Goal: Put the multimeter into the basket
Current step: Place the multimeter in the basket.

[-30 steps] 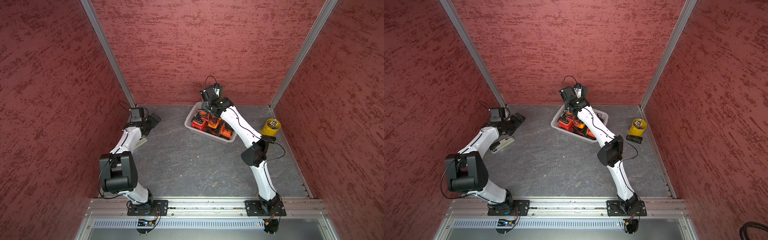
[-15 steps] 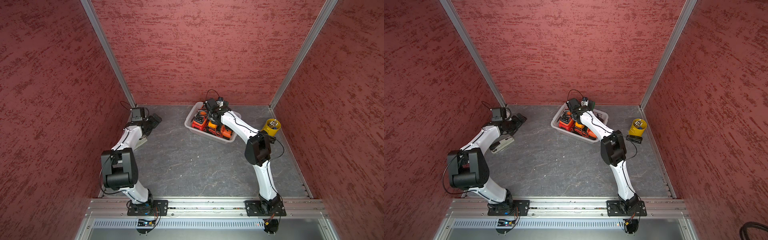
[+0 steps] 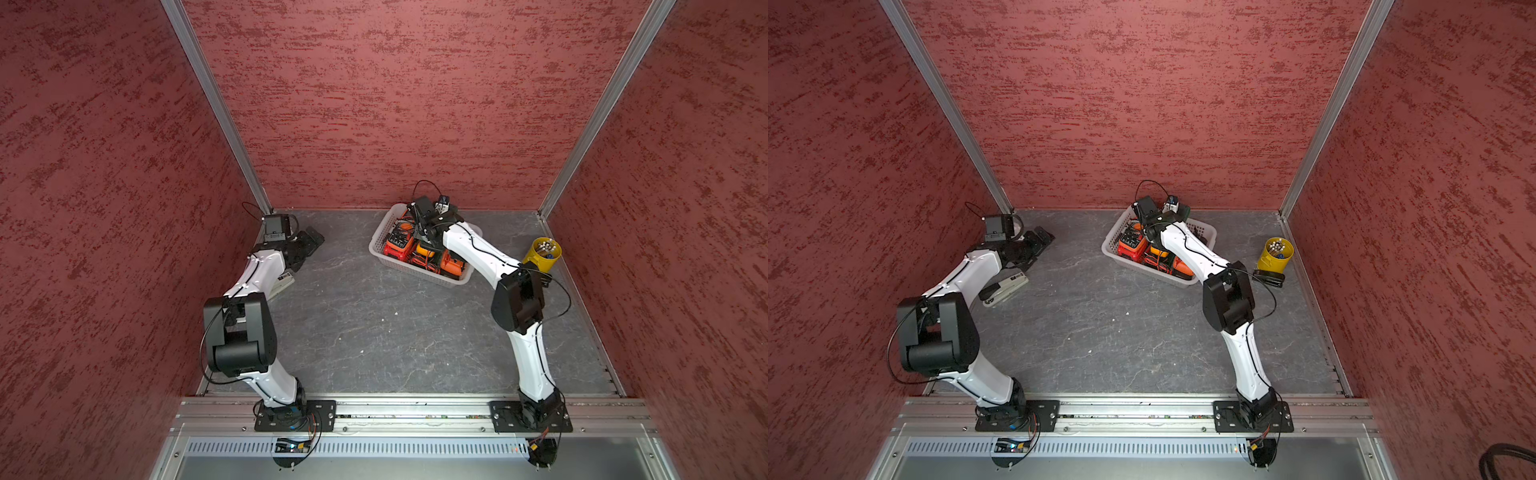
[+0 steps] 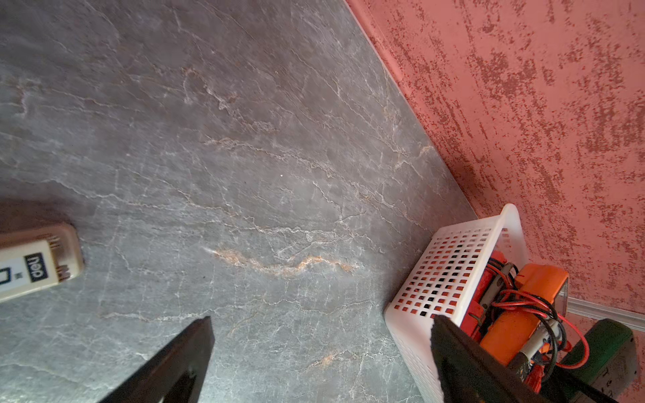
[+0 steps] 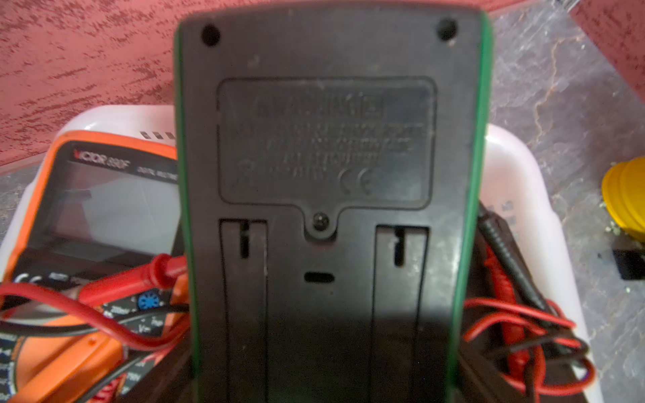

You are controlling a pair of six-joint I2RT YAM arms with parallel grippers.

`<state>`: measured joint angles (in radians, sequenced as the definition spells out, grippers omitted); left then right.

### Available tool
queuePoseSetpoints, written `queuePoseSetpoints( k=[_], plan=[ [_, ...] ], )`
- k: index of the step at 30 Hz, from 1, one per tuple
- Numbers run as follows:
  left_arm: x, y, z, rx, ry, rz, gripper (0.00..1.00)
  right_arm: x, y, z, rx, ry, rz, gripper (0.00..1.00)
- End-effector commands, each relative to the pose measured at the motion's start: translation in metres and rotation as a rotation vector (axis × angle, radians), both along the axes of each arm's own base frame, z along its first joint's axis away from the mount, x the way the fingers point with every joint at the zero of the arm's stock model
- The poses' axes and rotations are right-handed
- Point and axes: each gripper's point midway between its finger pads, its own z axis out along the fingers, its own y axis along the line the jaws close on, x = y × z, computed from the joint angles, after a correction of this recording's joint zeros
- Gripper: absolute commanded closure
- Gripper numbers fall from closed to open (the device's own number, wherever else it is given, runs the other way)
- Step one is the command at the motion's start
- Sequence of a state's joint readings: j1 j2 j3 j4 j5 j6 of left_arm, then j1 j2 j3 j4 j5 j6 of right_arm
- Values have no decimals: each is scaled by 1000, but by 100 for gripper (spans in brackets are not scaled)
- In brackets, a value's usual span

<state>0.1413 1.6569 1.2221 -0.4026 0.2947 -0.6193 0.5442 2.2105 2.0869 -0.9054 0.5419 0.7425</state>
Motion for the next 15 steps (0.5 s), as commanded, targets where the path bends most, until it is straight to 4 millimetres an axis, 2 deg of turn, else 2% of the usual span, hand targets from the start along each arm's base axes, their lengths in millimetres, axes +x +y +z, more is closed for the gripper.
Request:
queuePoseSetpoints(
  k=[1, 9, 15],
  plan=[
    [7, 1, 6, -1, -17, -12, 0, -12, 2, 31, 68, -28, -17, 73],
    [9, 0, 7, -5, -19, -14, 0, -23, 8, 13, 99, 29, -4, 71],
    [10, -1, 5, -19, -17, -9, 0, -30, 16, -3, 127, 84, 19, 64]
  ],
)
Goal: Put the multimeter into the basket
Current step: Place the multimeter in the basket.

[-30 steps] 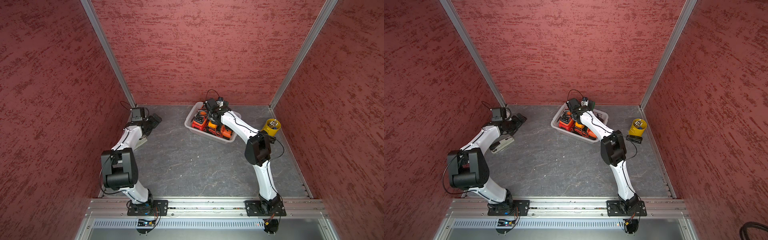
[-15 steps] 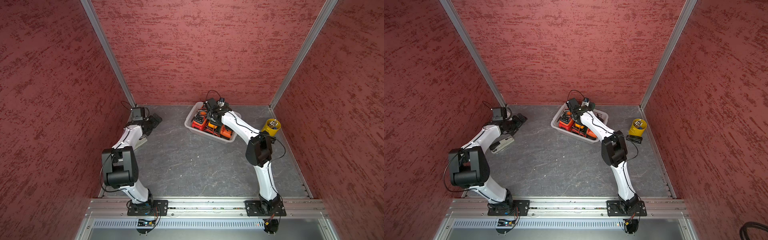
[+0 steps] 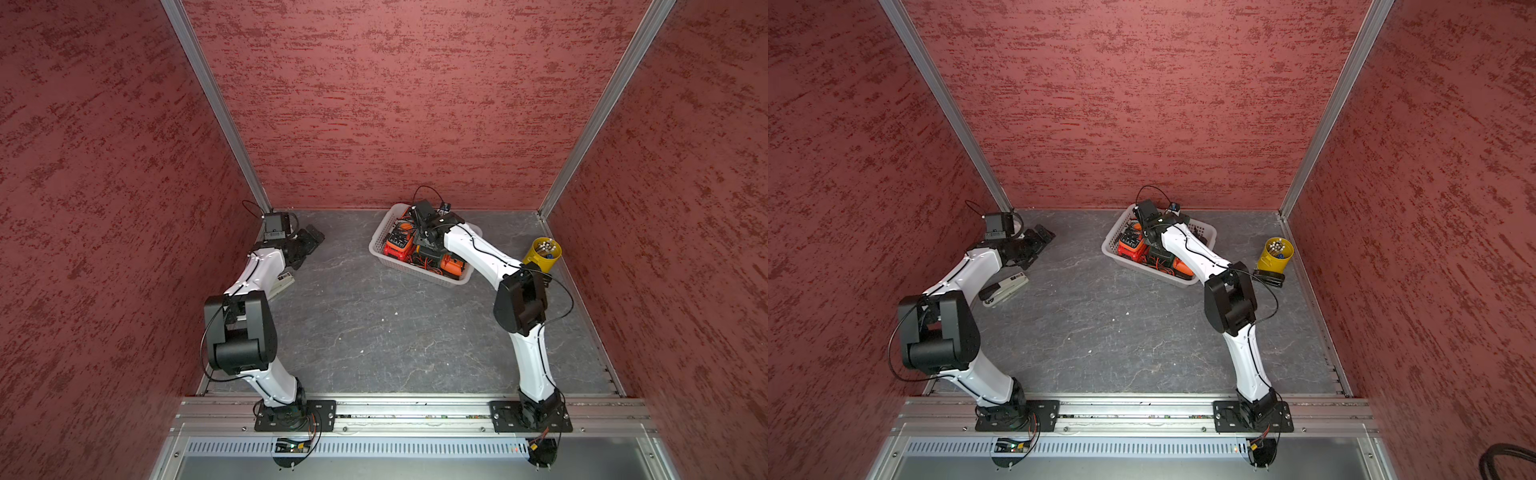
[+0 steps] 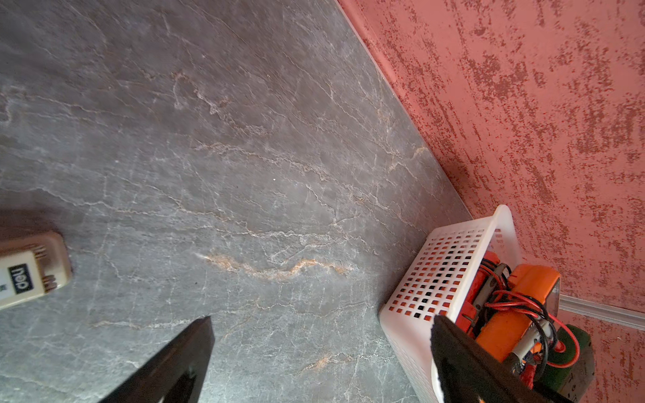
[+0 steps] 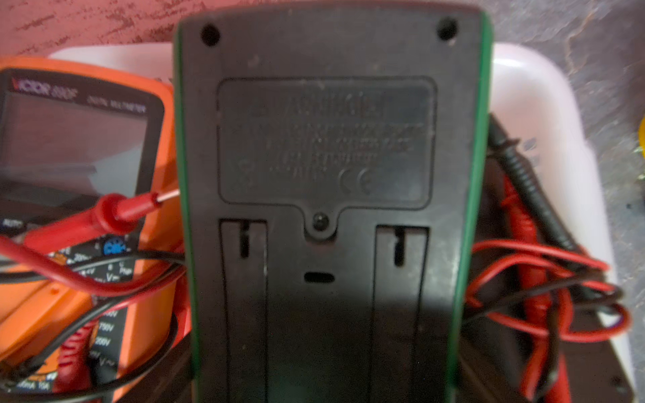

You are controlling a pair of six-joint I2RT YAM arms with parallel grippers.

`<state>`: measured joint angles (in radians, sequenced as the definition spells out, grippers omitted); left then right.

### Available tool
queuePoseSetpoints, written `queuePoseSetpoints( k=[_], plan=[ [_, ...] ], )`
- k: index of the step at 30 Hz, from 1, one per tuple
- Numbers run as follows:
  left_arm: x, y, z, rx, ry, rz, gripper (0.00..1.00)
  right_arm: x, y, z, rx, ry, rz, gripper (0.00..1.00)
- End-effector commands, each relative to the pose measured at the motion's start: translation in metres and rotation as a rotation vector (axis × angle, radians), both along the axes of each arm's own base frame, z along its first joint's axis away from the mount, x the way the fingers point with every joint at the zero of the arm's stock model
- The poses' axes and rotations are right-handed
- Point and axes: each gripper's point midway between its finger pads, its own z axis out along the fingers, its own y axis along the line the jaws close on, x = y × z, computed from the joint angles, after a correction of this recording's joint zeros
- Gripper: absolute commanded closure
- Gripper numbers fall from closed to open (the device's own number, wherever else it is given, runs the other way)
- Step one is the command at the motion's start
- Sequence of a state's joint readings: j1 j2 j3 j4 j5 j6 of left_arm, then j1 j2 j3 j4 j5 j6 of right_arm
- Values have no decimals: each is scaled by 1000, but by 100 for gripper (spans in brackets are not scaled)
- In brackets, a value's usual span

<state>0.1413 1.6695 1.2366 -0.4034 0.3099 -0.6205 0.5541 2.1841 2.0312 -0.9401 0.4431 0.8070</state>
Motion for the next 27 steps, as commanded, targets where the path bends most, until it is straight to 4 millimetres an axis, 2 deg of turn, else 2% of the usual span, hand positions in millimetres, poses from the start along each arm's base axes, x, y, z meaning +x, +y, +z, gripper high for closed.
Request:
queuePoseSetpoints(
  k=[1, 6, 10, 16, 18, 23, 27],
  plan=[
    [7, 2, 5, -7, -15, 1, 0, -9, 5, 11, 52, 5, 11, 63],
    [9, 1, 3, -13, -10, 0, 0, -13, 9, -2, 62, 47, 16, 56],
    [9, 0, 3, -11, -9, -1, 0, -15, 10, -12, 68, 73, 15, 39],
    [8, 0, 0, -11, 0, -1, 0, -16, 7, -24, 72, 94, 11, 27],
    [8, 0, 1, -11, -2, 0, 0, -16, 6, -26, 68, 100, 10, 24],
    [9, 0, 1, -10, -3, -1, 0, -16, 6, -27, 66, 97, 19, 5],
    [9, 0, 1, -13, -2, 2, 0, -14, 7, -20, 73, 83, 29, 2]
  ],
)
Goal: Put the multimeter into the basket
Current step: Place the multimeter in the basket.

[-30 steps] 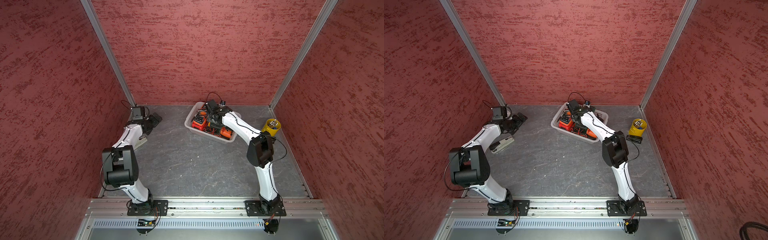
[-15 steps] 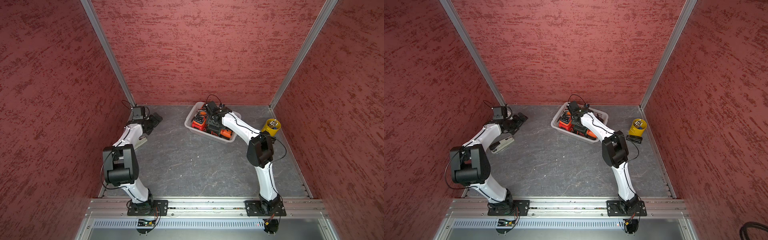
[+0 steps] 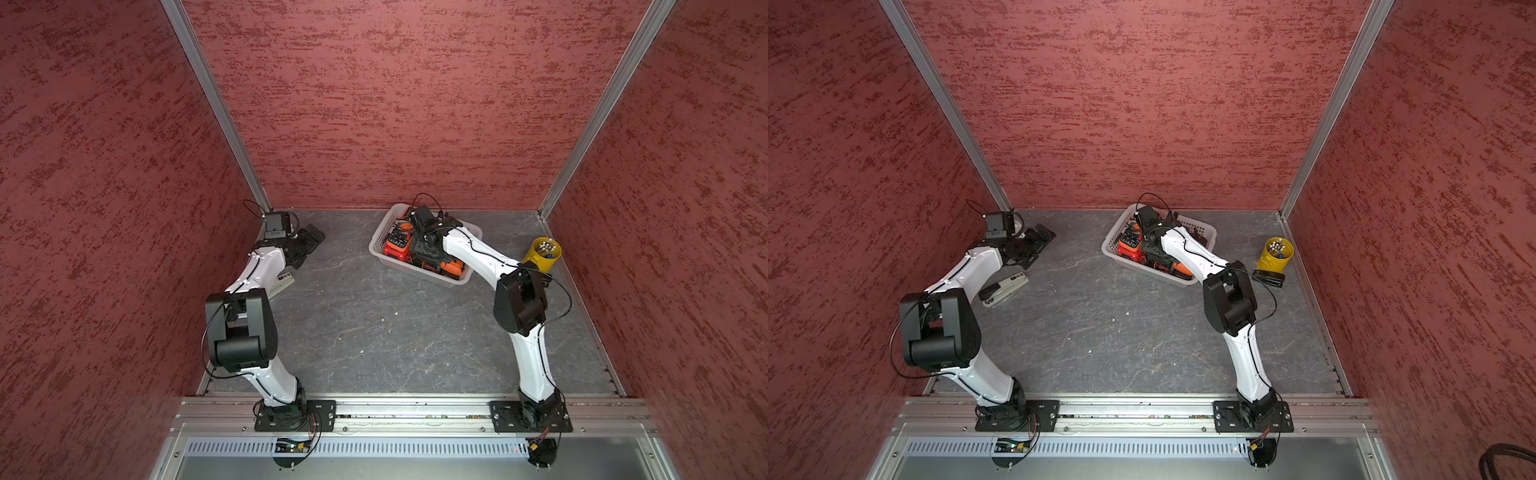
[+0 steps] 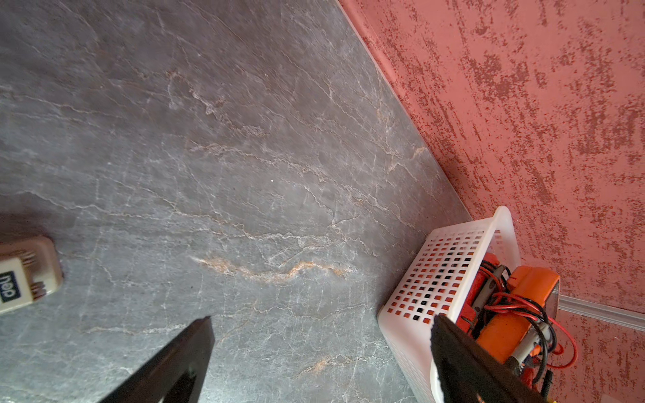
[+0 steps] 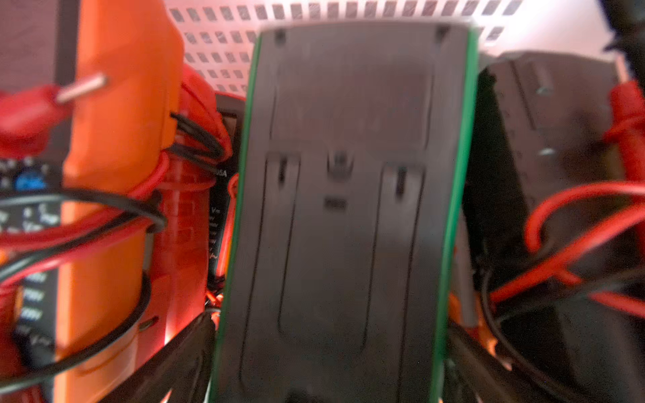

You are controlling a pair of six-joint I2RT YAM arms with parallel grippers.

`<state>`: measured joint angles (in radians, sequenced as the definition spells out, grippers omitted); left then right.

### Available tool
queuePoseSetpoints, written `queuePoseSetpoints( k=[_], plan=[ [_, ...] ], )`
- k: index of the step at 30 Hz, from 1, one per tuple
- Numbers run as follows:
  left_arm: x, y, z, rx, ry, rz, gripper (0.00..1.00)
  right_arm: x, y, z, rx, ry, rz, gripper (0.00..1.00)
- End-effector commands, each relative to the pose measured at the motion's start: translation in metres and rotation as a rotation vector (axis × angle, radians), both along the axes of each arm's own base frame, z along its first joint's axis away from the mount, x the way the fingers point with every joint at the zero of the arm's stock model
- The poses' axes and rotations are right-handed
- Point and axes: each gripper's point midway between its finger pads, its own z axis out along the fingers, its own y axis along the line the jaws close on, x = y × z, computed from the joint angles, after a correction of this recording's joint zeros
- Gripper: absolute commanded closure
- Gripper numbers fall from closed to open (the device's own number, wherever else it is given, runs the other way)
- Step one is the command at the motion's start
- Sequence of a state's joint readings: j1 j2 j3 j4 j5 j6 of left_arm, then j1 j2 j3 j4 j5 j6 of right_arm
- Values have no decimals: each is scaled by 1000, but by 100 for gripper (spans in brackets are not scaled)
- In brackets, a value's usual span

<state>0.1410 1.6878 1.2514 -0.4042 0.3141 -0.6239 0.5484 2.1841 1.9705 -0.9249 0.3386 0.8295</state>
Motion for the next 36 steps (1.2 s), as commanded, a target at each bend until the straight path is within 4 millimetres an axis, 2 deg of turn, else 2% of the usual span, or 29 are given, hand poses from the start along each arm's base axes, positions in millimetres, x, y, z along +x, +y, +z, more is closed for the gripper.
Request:
queuePoseSetpoints(
  k=[1, 10, 22, 28, 36],
  plan=[
    [6, 1, 3, -7, -7, 2, 0, -2, -2, 8, 5, -7, 9, 1],
    [7, 2, 6, -4, -12, 9, 0, -2, -2, 44, 29, -64, 20, 1],
    [8, 21, 25, 41, -54, 62, 0, -23, -10, 125, 60, -171, 53, 1],
    [6, 27, 30, 84, -78, 62, 0, -45, -33, 159, 41, -284, 81, 1],
    [-6, 22, 25, 108, -119, 42, 0, -96, -93, 167, -26, -470, 27, 1]
  ],
)
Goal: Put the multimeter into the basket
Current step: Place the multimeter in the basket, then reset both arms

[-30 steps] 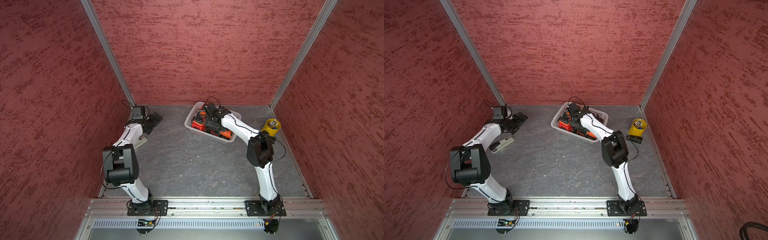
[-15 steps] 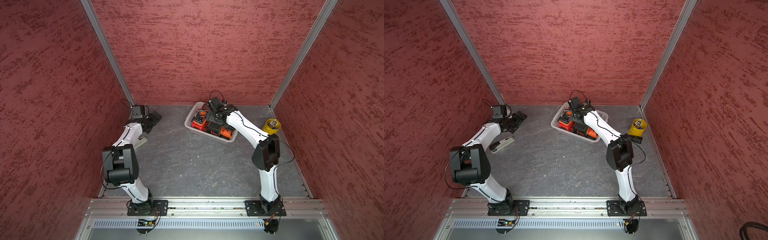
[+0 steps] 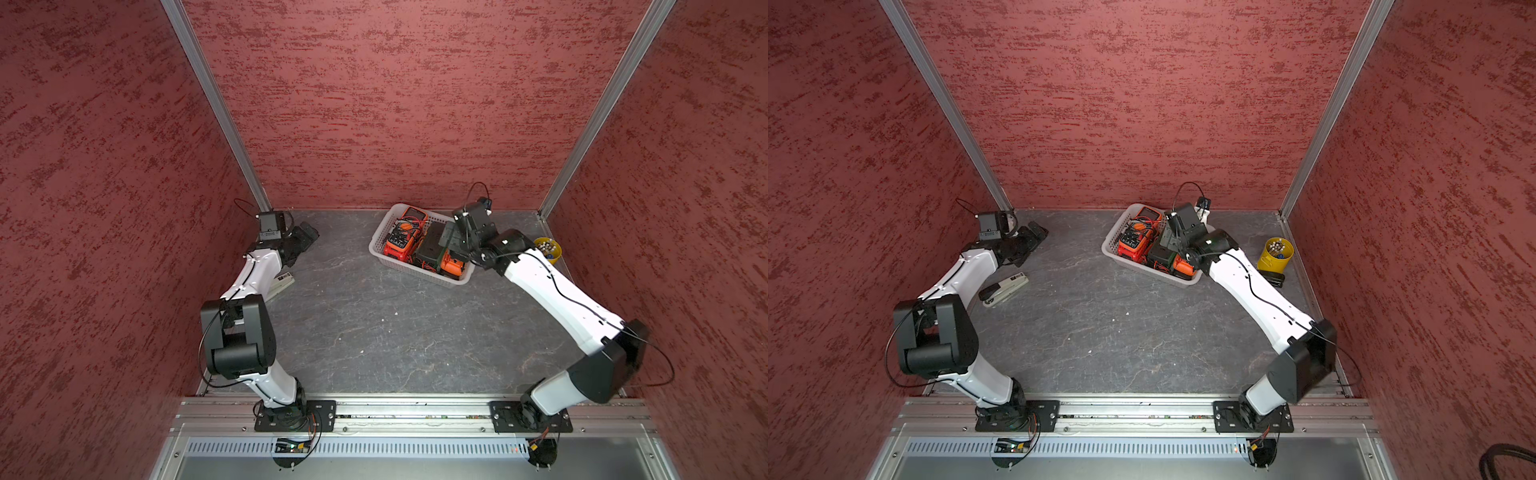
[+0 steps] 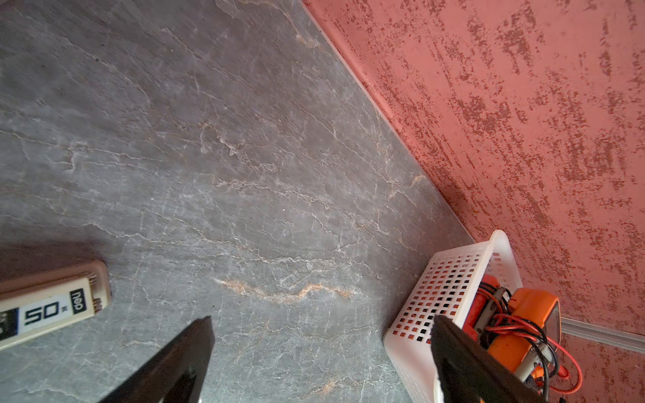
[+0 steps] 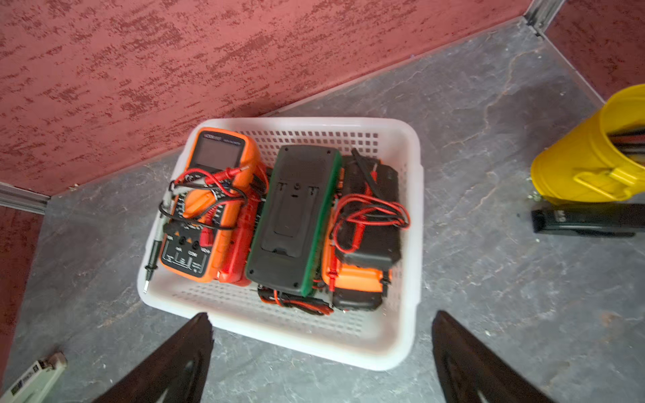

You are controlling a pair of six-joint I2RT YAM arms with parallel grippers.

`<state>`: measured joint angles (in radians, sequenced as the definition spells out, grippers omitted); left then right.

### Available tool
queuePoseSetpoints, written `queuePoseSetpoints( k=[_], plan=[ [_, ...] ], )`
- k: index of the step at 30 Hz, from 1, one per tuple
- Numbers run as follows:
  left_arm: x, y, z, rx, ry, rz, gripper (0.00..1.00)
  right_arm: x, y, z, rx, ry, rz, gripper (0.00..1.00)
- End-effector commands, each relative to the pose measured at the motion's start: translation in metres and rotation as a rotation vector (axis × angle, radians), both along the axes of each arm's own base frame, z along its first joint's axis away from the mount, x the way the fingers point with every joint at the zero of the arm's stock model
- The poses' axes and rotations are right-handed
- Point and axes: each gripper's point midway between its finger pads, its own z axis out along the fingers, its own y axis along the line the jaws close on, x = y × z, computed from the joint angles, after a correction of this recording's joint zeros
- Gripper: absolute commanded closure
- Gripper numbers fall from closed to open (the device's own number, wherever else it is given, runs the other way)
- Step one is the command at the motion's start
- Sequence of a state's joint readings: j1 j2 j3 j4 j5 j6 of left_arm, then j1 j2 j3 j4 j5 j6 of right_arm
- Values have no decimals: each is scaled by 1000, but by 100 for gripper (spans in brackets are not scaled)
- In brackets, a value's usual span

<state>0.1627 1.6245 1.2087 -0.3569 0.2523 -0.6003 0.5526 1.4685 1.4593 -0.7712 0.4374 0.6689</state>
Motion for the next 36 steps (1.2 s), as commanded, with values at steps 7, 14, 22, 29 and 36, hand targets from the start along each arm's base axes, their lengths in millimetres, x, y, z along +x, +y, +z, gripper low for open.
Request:
queuePoseSetpoints(
  k=[7, 14, 22, 29, 36],
  plan=[
    [-19, 0, 3, 69, -64, -14, 0, -33, -65, -7, -199, -259, -55, 1],
    [-34, 5, 6, 170, -135, -6, 0, -40, -95, -54, -462, -153, 20, 1],
    [-46, 18, 5, 328, -182, -11, 0, -30, -117, -76, -438, -271, 55, 1],
    [-46, 22, 13, 483, -343, -42, 0, -18, -134, -85, -356, -383, 48, 1],
    [-51, 19, 12, 639, -421, -131, 0, -14, -138, -90, -319, -472, 63, 1]
  ],
)
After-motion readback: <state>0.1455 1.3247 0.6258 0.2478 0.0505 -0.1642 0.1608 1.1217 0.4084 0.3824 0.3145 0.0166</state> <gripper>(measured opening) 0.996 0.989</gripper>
